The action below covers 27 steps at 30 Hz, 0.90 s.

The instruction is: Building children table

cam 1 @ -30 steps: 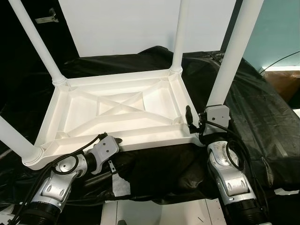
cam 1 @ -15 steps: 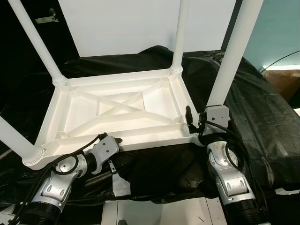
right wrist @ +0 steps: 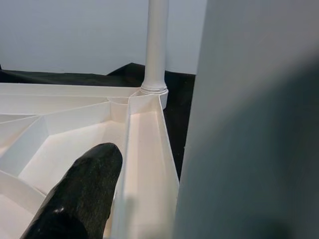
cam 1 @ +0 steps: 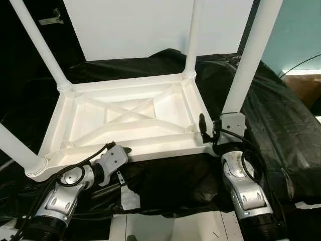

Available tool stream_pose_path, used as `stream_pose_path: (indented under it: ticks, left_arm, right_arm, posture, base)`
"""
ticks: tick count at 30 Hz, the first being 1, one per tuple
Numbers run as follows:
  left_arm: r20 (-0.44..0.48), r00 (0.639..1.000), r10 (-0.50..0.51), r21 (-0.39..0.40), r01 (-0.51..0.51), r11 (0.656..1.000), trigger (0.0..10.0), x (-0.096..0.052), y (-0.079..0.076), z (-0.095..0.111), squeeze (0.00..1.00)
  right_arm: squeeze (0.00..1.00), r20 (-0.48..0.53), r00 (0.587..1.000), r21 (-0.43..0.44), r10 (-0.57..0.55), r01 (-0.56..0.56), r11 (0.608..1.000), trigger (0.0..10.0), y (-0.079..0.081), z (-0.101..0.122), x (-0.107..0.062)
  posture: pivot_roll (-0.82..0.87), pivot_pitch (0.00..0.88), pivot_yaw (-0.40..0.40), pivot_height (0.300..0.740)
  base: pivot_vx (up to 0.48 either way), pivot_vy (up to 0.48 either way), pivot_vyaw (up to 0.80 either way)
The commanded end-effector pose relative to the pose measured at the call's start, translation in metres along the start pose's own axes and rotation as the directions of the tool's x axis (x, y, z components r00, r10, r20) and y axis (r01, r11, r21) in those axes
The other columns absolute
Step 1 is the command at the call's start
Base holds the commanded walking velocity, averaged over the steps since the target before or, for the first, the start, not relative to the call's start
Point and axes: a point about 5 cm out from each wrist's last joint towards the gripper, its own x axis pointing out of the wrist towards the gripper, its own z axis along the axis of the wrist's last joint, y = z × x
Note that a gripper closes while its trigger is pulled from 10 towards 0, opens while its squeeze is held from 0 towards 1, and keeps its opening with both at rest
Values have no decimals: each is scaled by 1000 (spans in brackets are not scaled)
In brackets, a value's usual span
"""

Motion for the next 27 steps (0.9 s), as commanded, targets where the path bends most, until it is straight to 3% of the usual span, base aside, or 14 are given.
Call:
stream_pose_path:
  ticks: [1,27]
  left_arm:
    - [-49,999,23,-21,-24,999,10000,6,-6,-10,0]
    - [-21,998,53,-30,-54,998,10000,9,-5,-8,0]
  right_arm:
    - [0,-14,1000,4,0,0,1000,10000,1,-1,0]
    - [0,-34,999,-3,9,-9,1000,10000,1,-3,1]
  posture:
    - [10,41,15,740]
    - [11,44,6,740]
  base:
    - [0,0,0]
    - [0,0,0]
